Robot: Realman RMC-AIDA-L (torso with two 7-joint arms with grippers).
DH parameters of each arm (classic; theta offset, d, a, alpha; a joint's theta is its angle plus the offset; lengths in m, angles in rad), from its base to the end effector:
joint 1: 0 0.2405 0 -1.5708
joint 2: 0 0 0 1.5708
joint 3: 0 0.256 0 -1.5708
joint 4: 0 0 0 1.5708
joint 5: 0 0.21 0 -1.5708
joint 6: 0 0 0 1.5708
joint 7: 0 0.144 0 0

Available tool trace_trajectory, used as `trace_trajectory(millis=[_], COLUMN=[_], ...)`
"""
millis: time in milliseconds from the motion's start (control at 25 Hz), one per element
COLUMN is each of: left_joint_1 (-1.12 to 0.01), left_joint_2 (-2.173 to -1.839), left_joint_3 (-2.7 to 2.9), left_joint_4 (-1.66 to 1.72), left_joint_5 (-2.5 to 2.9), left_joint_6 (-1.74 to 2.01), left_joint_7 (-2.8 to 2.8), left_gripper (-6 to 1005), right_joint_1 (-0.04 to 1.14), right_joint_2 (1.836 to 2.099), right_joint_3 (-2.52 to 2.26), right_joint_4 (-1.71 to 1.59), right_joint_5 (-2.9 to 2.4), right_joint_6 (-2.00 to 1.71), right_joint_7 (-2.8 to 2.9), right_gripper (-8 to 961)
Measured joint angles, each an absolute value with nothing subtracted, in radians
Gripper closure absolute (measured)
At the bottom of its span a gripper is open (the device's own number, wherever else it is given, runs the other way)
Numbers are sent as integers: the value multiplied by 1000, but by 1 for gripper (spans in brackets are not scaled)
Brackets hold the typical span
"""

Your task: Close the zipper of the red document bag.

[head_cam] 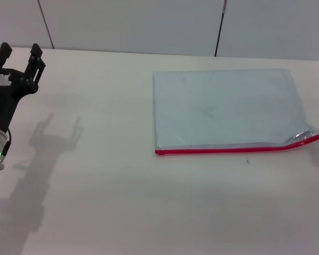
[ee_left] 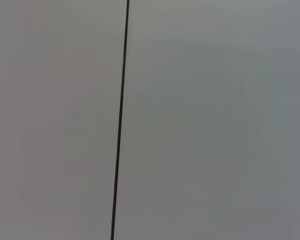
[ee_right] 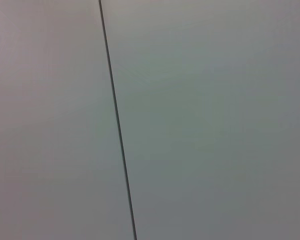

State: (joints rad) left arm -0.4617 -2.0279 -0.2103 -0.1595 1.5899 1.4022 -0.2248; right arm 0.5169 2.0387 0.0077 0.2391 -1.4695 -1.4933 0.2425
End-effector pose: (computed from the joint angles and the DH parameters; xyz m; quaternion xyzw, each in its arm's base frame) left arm -0.3218 0.3245 0.0173 -0.6480 -0.2087 -0.3851 0.6231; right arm 0.2827 0.3253 -0.0066 -0.6675 0.1946 0.4476 0.5623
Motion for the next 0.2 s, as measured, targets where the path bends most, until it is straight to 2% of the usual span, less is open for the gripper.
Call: trace_trajectory(millis=[200], left_joint_1=[-462], left_joint_2=[-2028], left_joint_3=[-211], left_joint_4=[-159], left_joint_5=[1590], left_joint_6=[1402], left_joint_7=[-225], left_gripper=[319], right_joint_1=[517], right_joint_2=[2038], right_joint_3=[6], right_joint_4=[239], right_joint_5=[-1470], right_joint_6=[-1494], right_joint_7=[262], right_gripper=[472])
